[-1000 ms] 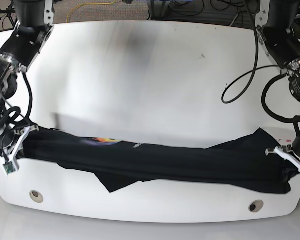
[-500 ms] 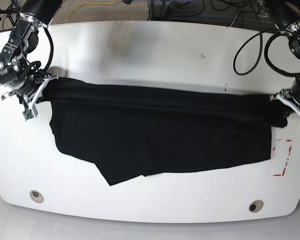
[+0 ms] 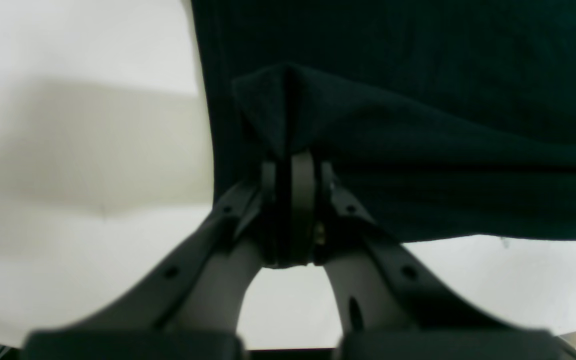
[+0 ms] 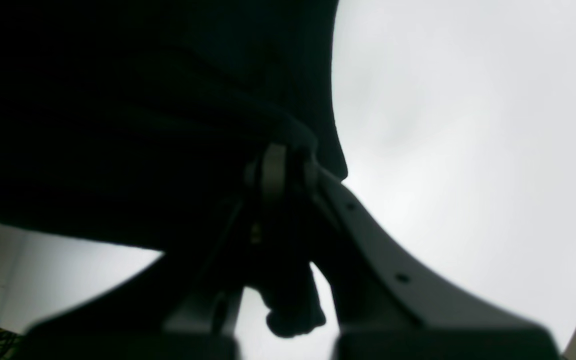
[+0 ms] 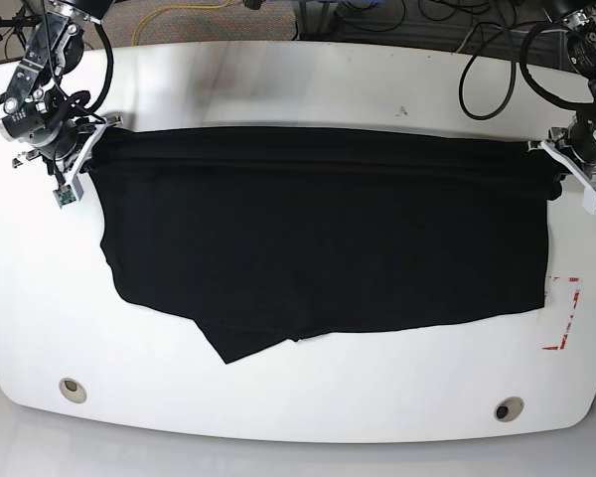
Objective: Fold the T-shirt properly
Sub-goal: 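Swing the shirt back and lay it across the table with both grippers, then open both grippers and release the black shirt's edges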
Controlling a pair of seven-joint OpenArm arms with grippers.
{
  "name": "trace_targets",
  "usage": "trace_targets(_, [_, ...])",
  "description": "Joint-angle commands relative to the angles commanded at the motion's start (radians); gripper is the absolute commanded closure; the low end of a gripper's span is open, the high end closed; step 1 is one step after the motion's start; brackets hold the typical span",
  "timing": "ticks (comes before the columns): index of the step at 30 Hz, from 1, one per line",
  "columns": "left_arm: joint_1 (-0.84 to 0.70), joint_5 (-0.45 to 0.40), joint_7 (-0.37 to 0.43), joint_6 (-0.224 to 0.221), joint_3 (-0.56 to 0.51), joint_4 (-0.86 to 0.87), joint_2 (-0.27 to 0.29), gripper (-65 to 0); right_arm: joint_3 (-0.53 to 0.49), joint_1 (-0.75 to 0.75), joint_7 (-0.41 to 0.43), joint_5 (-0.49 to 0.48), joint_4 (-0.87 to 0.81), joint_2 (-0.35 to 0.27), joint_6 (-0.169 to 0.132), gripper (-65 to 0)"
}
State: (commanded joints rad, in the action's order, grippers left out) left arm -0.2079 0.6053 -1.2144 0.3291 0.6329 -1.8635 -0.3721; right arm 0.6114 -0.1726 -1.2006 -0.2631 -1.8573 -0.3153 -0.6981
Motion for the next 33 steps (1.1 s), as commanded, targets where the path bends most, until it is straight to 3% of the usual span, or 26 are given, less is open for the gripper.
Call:
trace_targets(15, [0.055, 0.000, 0.000, 0.000, 0.006, 0.110, -0.002, -1.1, -0.008, 0.138, -0.002, 0.000, 0.196, 0.000, 0.000, -0.2])
trace_targets(23, [0.063, 0.000, 0.000, 0.000, 0.000, 0.175, -0.015, -16.8, -0.101, 0.143, -0.002, 0.002, 0.230, 0.000, 0.000, -1.7])
trace_targets(26, [0.077, 0.000, 0.002, -0.002, -0.002, 0.175, -0.015, -21.5, -0.101, 0.143, -0.002, 0.002, 0.236, 0.000, 0.000, -10.3])
trace_targets(33, [0.132, -0.017, 0.000, -0.008, -0.026, 0.242, -0.021, -39.3, -0.098, 0.143, -0.003, -0.006, 0.178, 0.000, 0.000, -43.4])
